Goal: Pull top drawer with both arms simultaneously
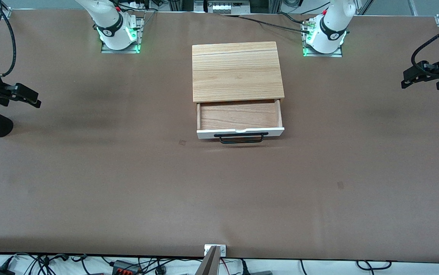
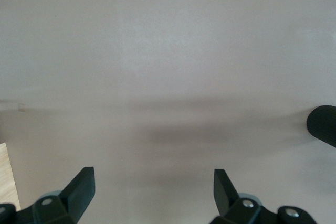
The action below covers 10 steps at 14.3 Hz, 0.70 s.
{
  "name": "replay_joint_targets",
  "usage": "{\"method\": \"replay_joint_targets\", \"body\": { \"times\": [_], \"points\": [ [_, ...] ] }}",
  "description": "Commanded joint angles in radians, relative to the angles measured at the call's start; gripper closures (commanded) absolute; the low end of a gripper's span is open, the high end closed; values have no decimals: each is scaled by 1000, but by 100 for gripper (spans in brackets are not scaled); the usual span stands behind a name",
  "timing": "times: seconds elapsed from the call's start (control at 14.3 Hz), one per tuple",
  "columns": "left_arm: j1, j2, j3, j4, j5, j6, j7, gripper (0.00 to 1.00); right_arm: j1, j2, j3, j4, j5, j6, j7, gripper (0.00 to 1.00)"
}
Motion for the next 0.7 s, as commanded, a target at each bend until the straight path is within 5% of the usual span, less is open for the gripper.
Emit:
{"method": "replay_joint_targets", "body": {
  "times": [0.0,0.63],
  "points": [
    [-7,14,8,31,-15,-18,20,0,-11,-22,16,-10,-10,-23,-13,0],
    [-7,14,8,31,-16,-18,20,0,-11,-20,16,-11,-8,-4,-4,0]
  ]
}}
